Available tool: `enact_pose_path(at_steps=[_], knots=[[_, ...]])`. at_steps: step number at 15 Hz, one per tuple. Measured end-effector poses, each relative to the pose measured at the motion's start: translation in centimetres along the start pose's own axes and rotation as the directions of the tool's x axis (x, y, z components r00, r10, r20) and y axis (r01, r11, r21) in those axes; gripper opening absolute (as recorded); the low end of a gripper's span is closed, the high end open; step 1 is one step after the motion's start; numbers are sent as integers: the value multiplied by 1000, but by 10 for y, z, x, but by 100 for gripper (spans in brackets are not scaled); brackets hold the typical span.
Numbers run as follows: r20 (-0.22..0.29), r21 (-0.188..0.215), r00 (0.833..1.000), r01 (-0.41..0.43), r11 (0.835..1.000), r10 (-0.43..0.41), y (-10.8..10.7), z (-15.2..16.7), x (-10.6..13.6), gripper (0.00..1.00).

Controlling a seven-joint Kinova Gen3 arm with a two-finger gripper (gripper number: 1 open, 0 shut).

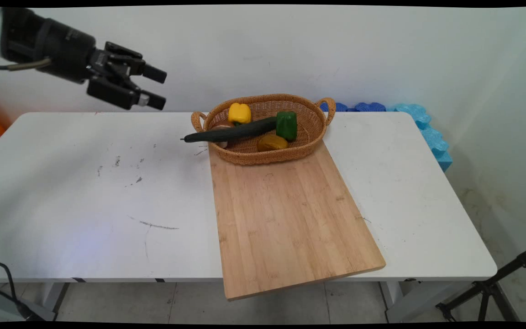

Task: Pick up the cucumber from the vegetable basket

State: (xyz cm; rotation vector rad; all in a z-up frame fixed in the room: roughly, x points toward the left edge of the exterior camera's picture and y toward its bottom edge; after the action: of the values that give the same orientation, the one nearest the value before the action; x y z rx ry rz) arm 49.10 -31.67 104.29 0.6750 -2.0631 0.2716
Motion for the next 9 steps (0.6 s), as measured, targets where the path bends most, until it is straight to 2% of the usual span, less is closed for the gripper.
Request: enact_pose_path(at_steps=[3, 5, 9], knots=[[30, 40, 999, 21, 999, -23, -14, 9, 6, 100], [57, 82, 997, 45, 996, -50, -27, 17, 11, 100], [99, 151, 989, 98, 984, -113, -47, 38, 17, 100]])
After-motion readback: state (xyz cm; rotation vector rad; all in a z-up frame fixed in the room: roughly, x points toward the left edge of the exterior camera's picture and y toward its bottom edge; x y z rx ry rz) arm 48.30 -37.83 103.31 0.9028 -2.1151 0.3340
